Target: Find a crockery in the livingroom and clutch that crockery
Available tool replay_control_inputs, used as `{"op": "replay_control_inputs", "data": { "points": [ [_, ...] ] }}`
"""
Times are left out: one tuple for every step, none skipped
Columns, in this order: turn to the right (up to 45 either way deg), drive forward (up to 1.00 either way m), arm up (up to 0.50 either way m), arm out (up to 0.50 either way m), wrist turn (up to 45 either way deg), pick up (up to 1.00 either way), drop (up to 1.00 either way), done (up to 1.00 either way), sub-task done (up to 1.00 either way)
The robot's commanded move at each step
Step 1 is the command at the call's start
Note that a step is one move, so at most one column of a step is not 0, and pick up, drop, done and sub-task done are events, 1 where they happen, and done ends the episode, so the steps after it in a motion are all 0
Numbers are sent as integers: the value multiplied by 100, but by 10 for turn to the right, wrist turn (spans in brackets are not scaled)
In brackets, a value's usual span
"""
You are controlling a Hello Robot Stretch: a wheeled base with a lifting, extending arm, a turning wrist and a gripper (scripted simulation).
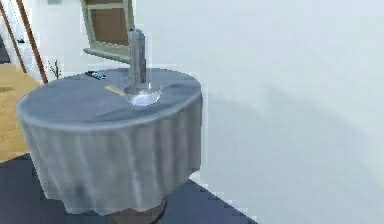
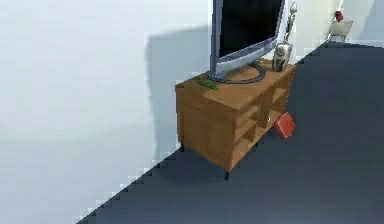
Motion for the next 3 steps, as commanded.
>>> {"op": "replay_control_inputs", "data": {
  "points": [
    [-450, 0, 0, 0, 0, 0, 0, 0, 0],
    [-450, 0, 0, 0, 0, 0, 0, 0, 0],
    [-120, 0, 0, 0, 0, 0, 0, 0, 0]
  ]
}}
